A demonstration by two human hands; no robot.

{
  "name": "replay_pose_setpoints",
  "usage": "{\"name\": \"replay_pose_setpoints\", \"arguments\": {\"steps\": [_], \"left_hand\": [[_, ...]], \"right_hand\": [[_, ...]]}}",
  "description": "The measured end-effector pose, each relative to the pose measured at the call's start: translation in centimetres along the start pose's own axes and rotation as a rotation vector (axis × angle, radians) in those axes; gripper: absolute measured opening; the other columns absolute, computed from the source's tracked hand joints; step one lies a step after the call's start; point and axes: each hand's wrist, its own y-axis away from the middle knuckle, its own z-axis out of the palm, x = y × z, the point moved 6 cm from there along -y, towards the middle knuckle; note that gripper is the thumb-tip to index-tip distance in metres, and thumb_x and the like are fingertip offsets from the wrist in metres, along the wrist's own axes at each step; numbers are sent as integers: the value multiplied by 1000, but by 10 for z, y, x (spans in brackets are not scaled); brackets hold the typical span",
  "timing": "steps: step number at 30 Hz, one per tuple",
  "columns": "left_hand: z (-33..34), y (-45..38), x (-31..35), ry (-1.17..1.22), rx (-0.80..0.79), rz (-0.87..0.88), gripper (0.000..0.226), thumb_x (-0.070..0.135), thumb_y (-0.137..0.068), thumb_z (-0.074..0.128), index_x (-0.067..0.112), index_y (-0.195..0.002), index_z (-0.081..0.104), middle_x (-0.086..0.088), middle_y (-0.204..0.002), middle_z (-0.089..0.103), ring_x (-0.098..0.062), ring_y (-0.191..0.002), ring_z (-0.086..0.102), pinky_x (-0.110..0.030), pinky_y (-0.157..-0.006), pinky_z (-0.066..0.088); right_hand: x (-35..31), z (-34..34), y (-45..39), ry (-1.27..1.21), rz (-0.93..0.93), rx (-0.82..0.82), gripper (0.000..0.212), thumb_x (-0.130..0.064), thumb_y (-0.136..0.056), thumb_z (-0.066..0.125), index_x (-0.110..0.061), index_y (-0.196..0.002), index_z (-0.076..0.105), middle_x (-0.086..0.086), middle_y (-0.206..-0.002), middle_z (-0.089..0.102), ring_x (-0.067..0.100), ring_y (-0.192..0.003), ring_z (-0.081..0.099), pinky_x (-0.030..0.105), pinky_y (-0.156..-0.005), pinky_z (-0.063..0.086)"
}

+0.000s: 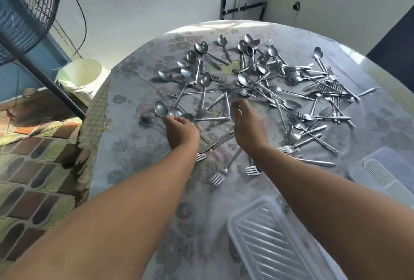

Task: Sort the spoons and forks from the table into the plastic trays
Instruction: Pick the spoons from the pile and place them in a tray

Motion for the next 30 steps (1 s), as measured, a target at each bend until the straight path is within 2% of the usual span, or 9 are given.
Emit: {"name": "replay_pose_setpoints", "arguments": {"steps": [3,8,13,16,19,23,25,27,30], "left_hand": [[-29,-21,3,103,52,13,15,16,-103,43,11,-116,47,-9,-103,58,-33,-93,61,-43,-83,52],[-64,-64,5,129,51,-61,26,19,-106,38,17,-129,49,-11,-126,63,-34,-107,63,-45,-93,54],[-67,-91,-6,94,-76,-64,11,26,-107,37,34,-106,45,-11,-100,67,-27,-64,64,-39,-58,57],[-65,-95,-13,13,-161,-112,9,37,-102,49,32,-105,43,-13,-106,68,-35,-86,68,-51,-78,62],[-59,-91,-17,-79,-286,-148,55,36,-88,73,16,-130,44,-9,-121,62,-34,-109,64,-42,-96,55],[-43,-88,-23,-217,-354,-121,31,25,-79,76,13,-105,62,-8,-109,71,-30,-100,68,-31,-79,51],[-35,-91,-23,-276,-348,-116,44,31,-78,73,13,-117,63,-8,-106,72,-31,-96,69,-33,-75,52],[-33,-94,-19,-346,-317,-79,66,36,-82,71,8,-139,52,-8,-112,72,-32,-100,69,-36,-79,54],[-31,-96,-13,-423,-325,-26,51,29,-92,69,6,-132,46,-13,-122,67,-37,-112,66,-40,-89,52]], "right_hand": [[-11,20,-2,-13,53,-49,26,-24,-108,47,-16,-131,54,6,-117,65,24,-98,61,31,-74,41],[-26,65,0,-56,174,-128,34,-11,-100,51,-15,-133,44,4,-115,67,24,-99,66,43,-85,58],[-38,100,-3,-140,262,-127,9,-19,-104,58,-15,-109,65,8,-93,71,27,-75,73,50,-72,64],[-41,116,-8,-68,270,-126,18,-30,-104,55,-17,-111,65,8,-93,72,27,-84,71,49,-78,61],[-42,129,-10,-48,330,-163,31,-30,-100,58,-14,-125,50,10,-107,69,29,-98,66,43,-85,56],[-36,132,-14,52,358,-173,19,-18,-94,62,-7,-110,57,10,-99,70,29,-91,68,43,-80,59],[-30,131,-15,83,355,-150,15,-22,-93,58,-11,-93,69,9,-87,74,31,-83,72,47,-78,62],[-27,128,-15,139,344,-123,14,-22,-94,60,-20,-98,73,4,-88,72,31,-87,71,43,-81,60],[-23,125,-17,195,310,-101,10,-30,-95,64,-24,-102,70,1,-90,70,28,-86,69,40,-81,58]]}}
